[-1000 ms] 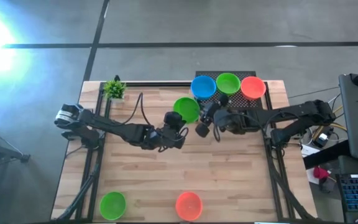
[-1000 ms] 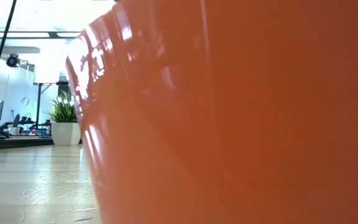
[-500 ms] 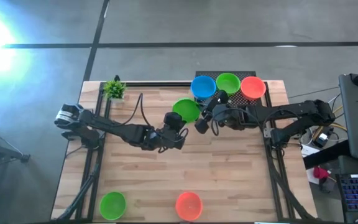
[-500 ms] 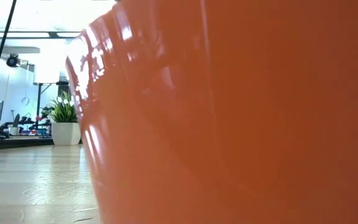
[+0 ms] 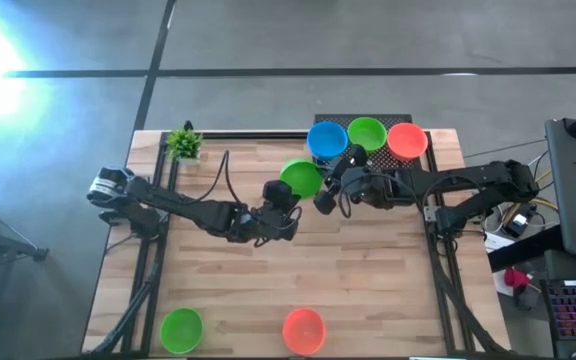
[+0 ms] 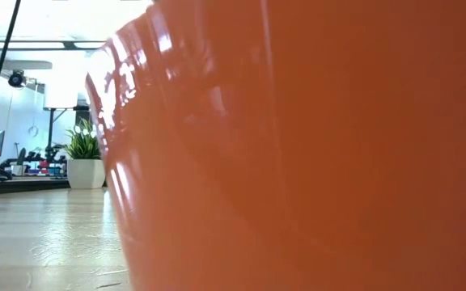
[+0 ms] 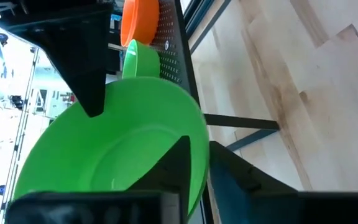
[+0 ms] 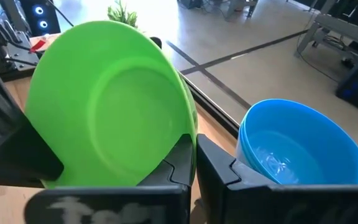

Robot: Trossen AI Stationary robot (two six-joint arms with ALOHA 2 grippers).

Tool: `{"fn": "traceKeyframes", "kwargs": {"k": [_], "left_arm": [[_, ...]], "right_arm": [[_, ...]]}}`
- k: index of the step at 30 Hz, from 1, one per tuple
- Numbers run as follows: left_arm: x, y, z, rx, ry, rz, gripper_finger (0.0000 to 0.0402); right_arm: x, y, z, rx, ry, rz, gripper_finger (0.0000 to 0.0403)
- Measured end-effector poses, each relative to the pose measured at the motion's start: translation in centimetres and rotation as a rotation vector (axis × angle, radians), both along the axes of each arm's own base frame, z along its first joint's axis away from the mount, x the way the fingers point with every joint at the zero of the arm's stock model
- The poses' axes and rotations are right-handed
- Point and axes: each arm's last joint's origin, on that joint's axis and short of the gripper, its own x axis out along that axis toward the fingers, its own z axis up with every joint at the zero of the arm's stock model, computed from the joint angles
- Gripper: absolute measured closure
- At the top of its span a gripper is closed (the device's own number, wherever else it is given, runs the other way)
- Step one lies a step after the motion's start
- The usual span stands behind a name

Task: Pick & Place Mini bowls
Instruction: Stack the top green bowl on the green bowl on the shelf

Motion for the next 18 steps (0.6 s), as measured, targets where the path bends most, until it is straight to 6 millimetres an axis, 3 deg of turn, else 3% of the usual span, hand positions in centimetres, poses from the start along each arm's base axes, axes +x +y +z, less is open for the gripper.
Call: {"fn": "traceKeyframes", "kwargs": {"k": [7,18], "left_arm": [[0.0,0.0,0.1,0.003,-0.007,0.013,0.0305],[-0.3,0.0,0.3,-0.004,-0.026,0.041,0.0303]], "right_arm": [[-0.5,-0.7,1.4,-0.014,0.019,-0.002,0.0395],[-3.6,-3.4,6.4,-0.013,0.1,-0.106,0.0395]]}}
